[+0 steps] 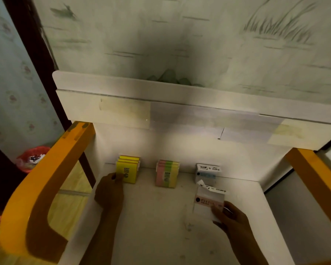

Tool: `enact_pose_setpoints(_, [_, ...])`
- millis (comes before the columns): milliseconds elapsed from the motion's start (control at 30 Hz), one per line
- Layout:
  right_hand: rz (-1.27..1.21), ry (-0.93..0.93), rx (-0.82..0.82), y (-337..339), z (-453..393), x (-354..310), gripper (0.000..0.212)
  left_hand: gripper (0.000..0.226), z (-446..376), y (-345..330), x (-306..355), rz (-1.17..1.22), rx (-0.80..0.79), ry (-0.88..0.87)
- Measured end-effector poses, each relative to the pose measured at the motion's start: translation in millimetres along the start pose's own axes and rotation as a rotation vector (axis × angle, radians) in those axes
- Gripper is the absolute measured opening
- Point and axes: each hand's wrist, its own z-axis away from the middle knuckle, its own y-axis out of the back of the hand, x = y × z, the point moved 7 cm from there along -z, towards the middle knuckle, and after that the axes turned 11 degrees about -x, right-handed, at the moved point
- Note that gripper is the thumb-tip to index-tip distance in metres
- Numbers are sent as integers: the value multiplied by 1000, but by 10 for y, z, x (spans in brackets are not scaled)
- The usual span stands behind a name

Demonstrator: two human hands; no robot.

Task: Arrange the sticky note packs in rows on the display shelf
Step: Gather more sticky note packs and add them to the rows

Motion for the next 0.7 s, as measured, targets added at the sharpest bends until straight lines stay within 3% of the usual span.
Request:
enact_pose_setpoints(200, [10,23,14,50,-3,-19,29,44,3,25,12,68,-32,27])
enact_pose_setpoints(367, [10,39,40,62,-23,14,30,37,63,-33,-5,103,-95,-104])
enact_pose_setpoints(567, [65,34,43,111,-28,21,24,27,511,-163,417,-156,-242,-574])
enact_pose_setpoints(700, [134,67,57,191,-66,17,27,37,810,-305,592,-215,-380,-689])
